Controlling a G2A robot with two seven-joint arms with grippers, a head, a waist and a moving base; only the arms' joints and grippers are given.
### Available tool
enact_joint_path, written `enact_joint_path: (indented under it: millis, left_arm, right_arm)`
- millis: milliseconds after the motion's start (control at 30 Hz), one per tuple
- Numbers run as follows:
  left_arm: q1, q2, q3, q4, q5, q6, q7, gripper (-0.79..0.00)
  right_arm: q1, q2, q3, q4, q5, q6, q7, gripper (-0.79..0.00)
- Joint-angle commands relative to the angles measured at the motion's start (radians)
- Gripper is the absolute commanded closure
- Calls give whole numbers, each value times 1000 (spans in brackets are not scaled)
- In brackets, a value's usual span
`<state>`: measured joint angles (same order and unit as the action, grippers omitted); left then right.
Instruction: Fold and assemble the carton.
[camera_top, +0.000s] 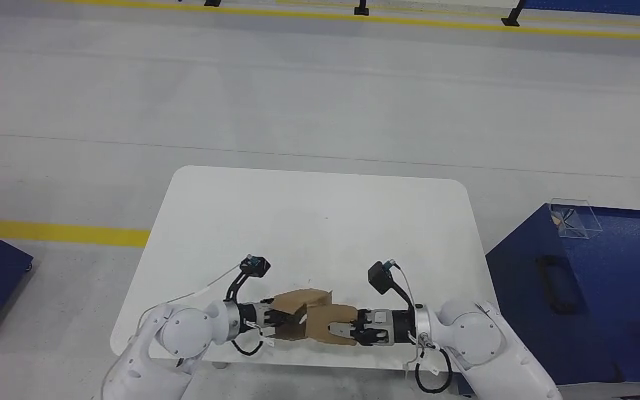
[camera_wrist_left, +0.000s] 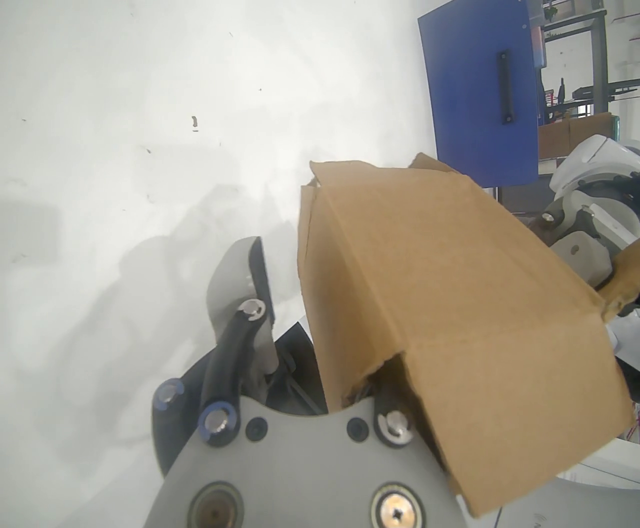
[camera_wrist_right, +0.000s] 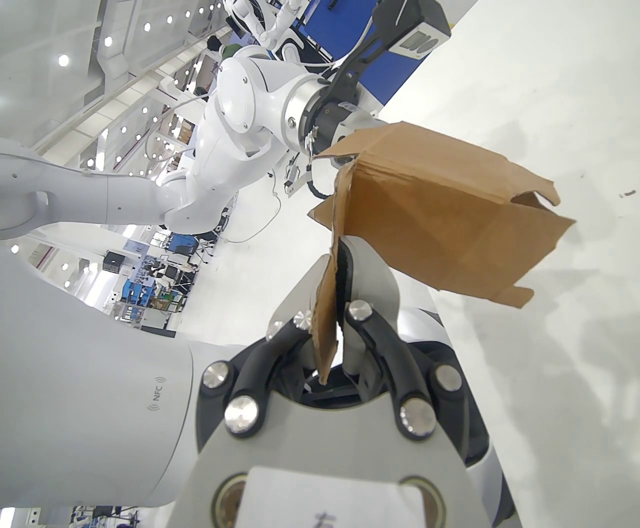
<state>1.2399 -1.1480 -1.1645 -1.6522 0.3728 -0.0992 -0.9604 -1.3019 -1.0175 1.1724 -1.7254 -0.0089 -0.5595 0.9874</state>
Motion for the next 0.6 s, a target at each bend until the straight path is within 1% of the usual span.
enact_joint_path:
  millis: [0, 133, 167, 200, 367, 433, 500, 533, 567]
  left_arm:
    - [-2, 0, 4, 3, -15, -5, -9, 0]
    - [-8, 2, 2, 10, -52, 3, -30, 0]
    - [-10, 2, 1, 12, -66, 10, -38, 0]
    - [-12, 3, 0, 12, -73, 15, -43, 0]
    - [-40, 3, -16, 44, -153, 92, -75, 0]
    - [-53, 4, -17, 54, -149, 106, -75, 0]
    - [-60, 3, -21, 60, -124, 134, -21, 0]
    - [-59, 4, -23, 50, -96, 128, 16, 0]
    - [-59, 4, -23, 50, -96, 128, 16, 0]
  right_arm:
    - [0, 1, -2, 3, 8, 0, -2, 0]
    - [5, 2, -5, 13, 12, -2, -9, 0]
    - [6, 2, -4, 16, 13, -1, -14, -271]
    - [7, 2, -3, 18, 15, 0, -18, -785]
    - [-2, 6, 39, 44, 85, -2, -74, -785]
    - [-3, 7, 42, 44, 90, -3, -75, -785]
    - [-3, 7, 42, 44, 90, -3, -75, -785]
    - [-3, 7, 42, 44, 90, -3, -75, -785]
    - [-3, 7, 42, 44, 90, -3, -75, -785]
